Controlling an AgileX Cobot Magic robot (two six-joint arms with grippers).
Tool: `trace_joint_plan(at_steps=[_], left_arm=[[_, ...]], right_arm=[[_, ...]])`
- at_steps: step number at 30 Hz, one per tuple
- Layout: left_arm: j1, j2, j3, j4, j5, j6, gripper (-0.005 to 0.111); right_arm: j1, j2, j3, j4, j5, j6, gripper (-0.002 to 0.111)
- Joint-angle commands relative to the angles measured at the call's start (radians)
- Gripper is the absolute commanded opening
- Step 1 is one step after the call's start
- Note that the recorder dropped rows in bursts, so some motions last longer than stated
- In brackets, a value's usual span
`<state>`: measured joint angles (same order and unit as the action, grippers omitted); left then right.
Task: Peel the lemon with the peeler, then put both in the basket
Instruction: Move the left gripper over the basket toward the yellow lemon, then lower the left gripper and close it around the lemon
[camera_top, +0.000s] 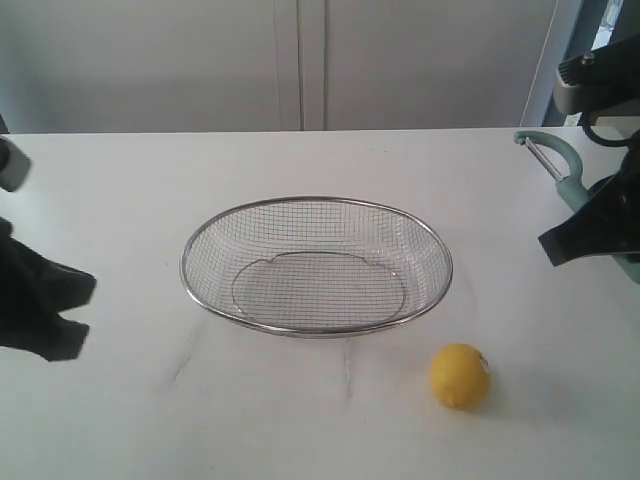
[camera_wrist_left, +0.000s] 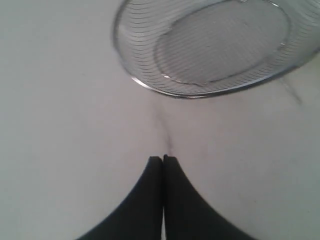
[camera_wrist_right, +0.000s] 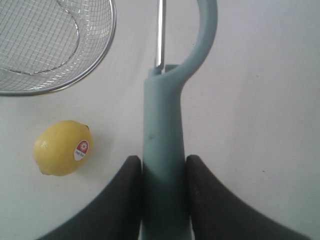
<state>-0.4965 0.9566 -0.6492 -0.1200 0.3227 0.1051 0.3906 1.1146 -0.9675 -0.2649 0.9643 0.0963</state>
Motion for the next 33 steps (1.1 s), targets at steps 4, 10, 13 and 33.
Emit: trace_joint_plan(at_steps=[4, 10, 13, 33], left_arm=[[-0.216, 0.177, -0.086, -0.054, -0.015, 0.024, 0.0], [-0.319, 0.329, -0.214, -0.054, -0.012, 0.024, 0.0], [-0.359, 0.402, -0.278, -0.054, -0.007, 0.024, 0.0], [-0.654, 0.87, -0.808, -0.037, 0.181, 0.024, 0.0]], right_arm=[[-0.003, -0.008, 0.005, -0.001, -0.01, 0.006, 0.0], [-0.003, -0.008, 0.005, -0.001, -0.01, 0.006, 0.0], [-0.003, -0.008, 0.005, -0.001, -0.01, 0.006, 0.0], [-0.003, -0.008, 0.005, -0.001, -0.01, 0.006, 0.0]])
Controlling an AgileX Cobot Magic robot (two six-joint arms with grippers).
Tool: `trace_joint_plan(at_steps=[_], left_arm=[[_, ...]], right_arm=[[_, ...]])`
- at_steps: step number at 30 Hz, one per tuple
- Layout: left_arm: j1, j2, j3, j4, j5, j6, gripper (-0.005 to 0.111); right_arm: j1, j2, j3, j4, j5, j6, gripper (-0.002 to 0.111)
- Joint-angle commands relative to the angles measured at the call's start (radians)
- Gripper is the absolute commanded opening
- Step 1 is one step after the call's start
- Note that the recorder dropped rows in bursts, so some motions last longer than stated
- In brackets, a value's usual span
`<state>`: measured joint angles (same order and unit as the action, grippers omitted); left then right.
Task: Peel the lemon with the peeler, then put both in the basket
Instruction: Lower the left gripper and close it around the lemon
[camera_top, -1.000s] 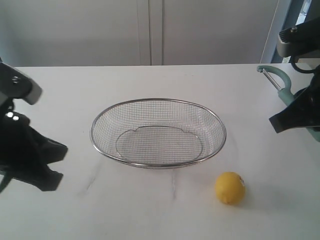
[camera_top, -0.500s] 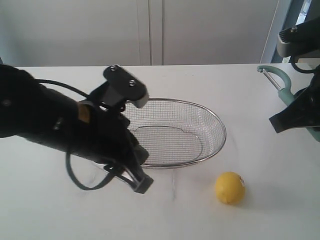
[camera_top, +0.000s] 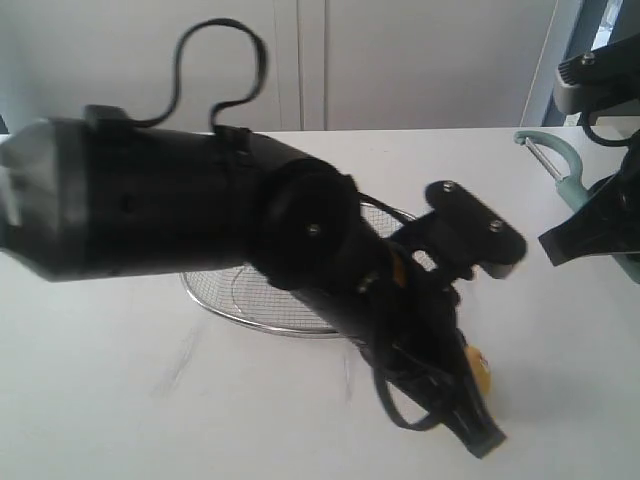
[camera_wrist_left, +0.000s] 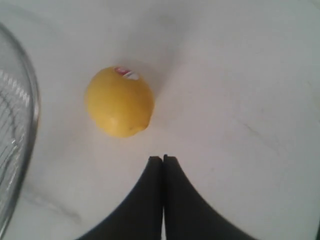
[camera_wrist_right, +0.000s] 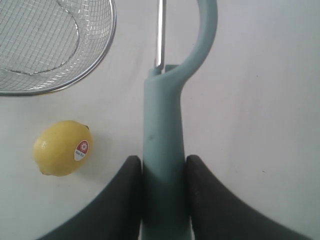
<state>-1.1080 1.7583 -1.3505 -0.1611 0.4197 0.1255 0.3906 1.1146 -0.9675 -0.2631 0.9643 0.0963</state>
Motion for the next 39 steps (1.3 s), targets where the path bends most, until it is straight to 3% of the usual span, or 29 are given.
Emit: trace_joint_plan(at_steps=[1, 7, 20, 36, 39], left_arm=[[-0.051, 0.088, -0.135, 0.006, 0.103, 0.001, 0.0], [-0.055, 0.154, -0.237, 0.036, 0.199, -0.052, 0.0], [-0.051, 0.162, -0.239, 0.264, 0.212, -0.411, 0.0], [-0.051, 0.171, -0.239, 0.259, 0.18, -0.442, 0.0], [-0.051, 0.173, -0.239, 0.259, 0.18, -0.442, 0.008]], right_arm=[[-0.003, -0.008, 0.005, -0.023, -0.01, 0.009, 0.0], [-0.003, -0.008, 0.005, -0.023, -0.013, 0.013, 0.0], [-0.003, -0.008, 0.005, -0.022, -0.156, 0.045, 0.0], [-0.003, -0.008, 0.005, -0.022, -0.162, 0.045, 0.0], [-0.003, -0.008, 0.005, -0.022, -0.162, 0.045, 0.0]])
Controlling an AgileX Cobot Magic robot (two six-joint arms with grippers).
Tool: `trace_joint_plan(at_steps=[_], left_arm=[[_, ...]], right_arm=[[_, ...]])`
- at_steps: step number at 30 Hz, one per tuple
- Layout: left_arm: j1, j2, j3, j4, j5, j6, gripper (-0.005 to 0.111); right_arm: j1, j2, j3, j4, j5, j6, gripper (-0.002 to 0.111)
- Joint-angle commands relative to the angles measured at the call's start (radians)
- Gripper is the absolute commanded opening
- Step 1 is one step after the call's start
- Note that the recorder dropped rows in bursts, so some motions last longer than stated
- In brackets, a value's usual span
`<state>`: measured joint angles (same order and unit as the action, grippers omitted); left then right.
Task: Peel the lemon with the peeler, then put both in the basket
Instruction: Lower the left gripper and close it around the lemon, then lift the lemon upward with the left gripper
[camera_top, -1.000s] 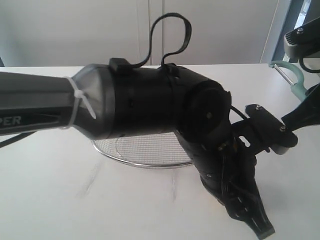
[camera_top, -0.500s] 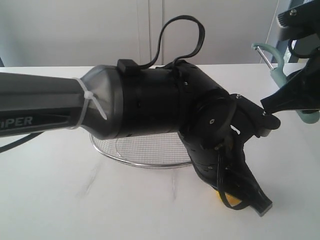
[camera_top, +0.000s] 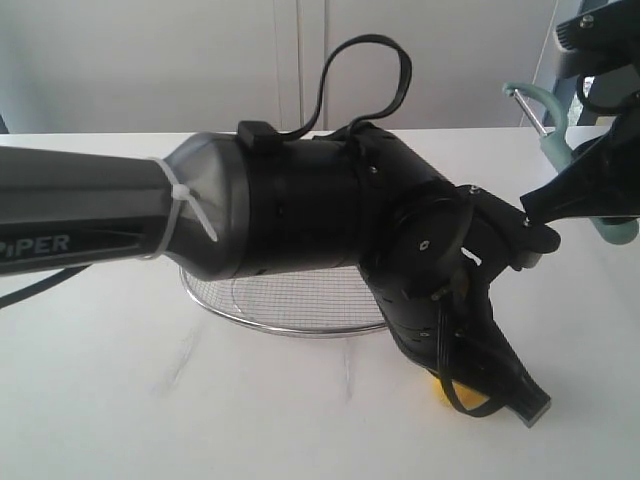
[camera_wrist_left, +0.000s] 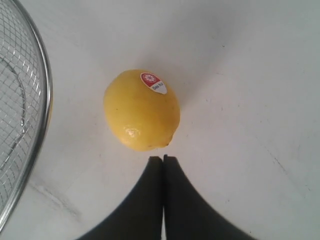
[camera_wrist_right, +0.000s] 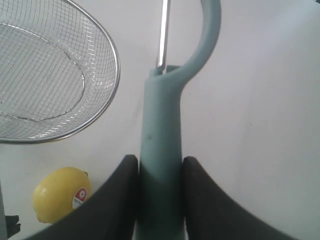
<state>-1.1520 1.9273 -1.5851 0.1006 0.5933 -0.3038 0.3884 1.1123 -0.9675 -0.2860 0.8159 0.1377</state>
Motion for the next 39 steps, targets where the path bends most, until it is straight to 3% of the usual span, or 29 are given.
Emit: trace_joint_plan(at_steps=[1, 7, 8, 10, 12, 16, 23, 39], left_arm=[[-0.007, 0.004, -0.005, -0.003, 0.006, -0.013, 0.012], [-0.007, 0.005, -0.005, -0.003, 0.006, -0.02, 0.046], [-0.007, 0.01, -0.005, -0.003, 0.006, -0.041, 0.06], [-0.007, 0.026, -0.005, -0.003, 0.004, -0.091, 0.076], [-0.007, 0.052, -0.005, -0.003, -0.028, -0.123, 0.083], [-0.007, 0.101, -0.005, -0.001, -0.137, -0.197, 0.083], [-0.007, 0.166, -0.005, 0.01, -0.208, -0.197, 0.083], [-0.007, 0.23, -0.005, 0.043, -0.251, -0.197, 0.083]], right_arm=[[-0.001, -0.006, 0.005, 0.001, -0.013, 0.004, 0.0], [-0.001, -0.006, 0.003, -0.005, -0.019, 0.048, 0.0], [-0.001, -0.007, -0.001, -0.047, 0.003, 0.141, 0.0], [-0.001, -0.017, -0.012, -0.148, 0.068, 0.304, 0.0], [-0.001, -0.034, -0.034, -0.193, 0.144, 0.403, 0.0], [-0.001, -0.087, -0.056, -0.193, 0.183, 0.406, 0.0], [-0.001, -0.134, -0.056, -0.191, 0.2, 0.406, 0.0], [-0.001, -0.134, -0.056, -0.177, 0.2, 0.406, 0.0]])
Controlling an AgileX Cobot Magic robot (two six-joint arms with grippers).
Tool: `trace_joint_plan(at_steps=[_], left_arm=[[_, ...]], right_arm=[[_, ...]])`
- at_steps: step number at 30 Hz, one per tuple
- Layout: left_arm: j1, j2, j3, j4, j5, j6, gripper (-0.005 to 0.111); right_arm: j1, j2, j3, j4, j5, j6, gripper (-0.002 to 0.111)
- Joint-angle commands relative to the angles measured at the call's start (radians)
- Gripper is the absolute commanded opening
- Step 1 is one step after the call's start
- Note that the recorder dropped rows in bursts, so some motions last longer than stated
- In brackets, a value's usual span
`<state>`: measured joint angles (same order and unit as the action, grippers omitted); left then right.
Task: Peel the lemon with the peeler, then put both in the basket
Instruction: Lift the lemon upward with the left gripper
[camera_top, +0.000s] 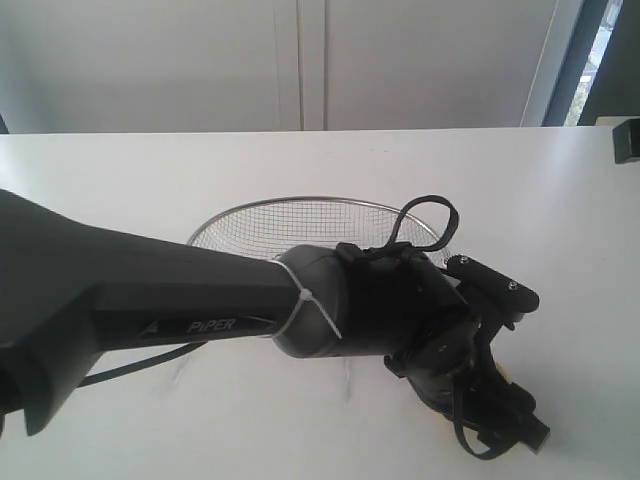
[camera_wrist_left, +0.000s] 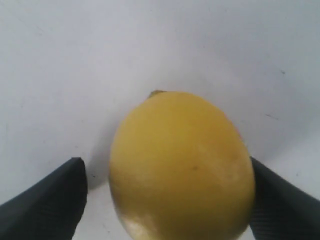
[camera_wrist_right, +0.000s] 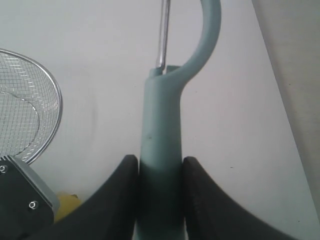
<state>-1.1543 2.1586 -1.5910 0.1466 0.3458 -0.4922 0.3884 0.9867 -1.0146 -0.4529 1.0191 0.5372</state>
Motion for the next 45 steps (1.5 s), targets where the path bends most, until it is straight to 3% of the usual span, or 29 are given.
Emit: trace_joint_plan(at_steps=[1, 12, 14, 18, 25, 33, 45], left_arm=[[-0.005, -0.002, 0.001, -0.002, -0.01, -0.009, 0.083], [-0.005, -0.002, 0.001, -0.002, -0.046, -0.007, 0.08], [-0.005, -0.002, 0.001, 0.001, -0.043, -0.005, 0.064], [-0.005, -0.006, 0.001, 0.003, -0.009, 0.003, 0.001], [-0.005, -0.085, -0.007, 0.003, 0.057, 0.045, 0.001], [-0.005, -0.228, -0.007, 0.0, 0.297, 0.239, 0.001], [-0.003, -0.346, -0.002, 0.006, 0.456, 0.461, 0.001]], right_arm=[[-0.001, -0.008, -0.009, -0.011, 0.004, 0.006, 0.0], [-0.001, -0.008, -0.009, -0.011, 0.012, 0.006, 0.0], [-0.001, -0.008, -0.009, -0.011, 0.012, 0.006, 0.0], [-0.001, -0.008, -0.009, -0.008, 0.01, 0.006, 0.0], [-0.001, -0.008, -0.009, -0.01, 0.01, 0.008, 0.0], [-0.001, -0.008, -0.009, -0.01, 0.001, 0.008, 0.0], [-0.001, -0.008, -0.009, -0.01, -0.047, 0.008, 0.0]])
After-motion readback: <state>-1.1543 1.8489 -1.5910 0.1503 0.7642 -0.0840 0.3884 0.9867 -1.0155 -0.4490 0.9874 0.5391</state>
